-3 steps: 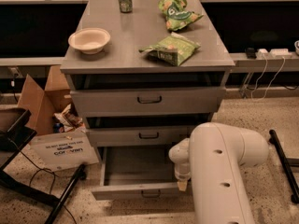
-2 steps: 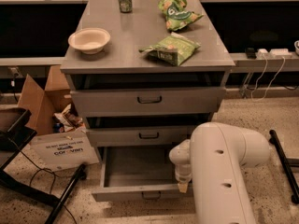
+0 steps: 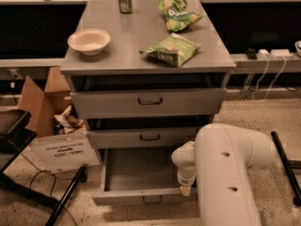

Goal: Open bottom drawer

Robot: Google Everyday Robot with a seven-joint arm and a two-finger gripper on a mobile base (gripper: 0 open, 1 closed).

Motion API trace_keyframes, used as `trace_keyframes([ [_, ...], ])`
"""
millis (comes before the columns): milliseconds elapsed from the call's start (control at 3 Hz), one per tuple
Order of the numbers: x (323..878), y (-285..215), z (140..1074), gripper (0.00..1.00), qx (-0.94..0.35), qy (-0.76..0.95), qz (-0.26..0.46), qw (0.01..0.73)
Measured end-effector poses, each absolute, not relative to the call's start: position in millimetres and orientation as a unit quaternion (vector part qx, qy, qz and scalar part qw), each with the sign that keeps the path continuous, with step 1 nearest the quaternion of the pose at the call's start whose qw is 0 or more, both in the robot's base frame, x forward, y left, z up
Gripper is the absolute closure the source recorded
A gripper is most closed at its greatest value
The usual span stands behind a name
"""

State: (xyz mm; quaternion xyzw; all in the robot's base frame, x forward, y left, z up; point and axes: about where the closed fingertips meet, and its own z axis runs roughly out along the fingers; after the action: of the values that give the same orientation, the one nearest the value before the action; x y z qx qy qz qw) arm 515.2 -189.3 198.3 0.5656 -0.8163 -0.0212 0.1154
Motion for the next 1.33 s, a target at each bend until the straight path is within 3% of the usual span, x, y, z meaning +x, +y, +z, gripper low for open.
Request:
trace_keyframes([
  [333,504,-196,210,1.0,0.543,-0.83,-0.028,0.123],
  [667,504,-196,209,0.86,0.543,-0.83,-0.028,0.123],
  [1333,507,-184,223,0.39,0.559,-0.822,-0.014,0.106],
])
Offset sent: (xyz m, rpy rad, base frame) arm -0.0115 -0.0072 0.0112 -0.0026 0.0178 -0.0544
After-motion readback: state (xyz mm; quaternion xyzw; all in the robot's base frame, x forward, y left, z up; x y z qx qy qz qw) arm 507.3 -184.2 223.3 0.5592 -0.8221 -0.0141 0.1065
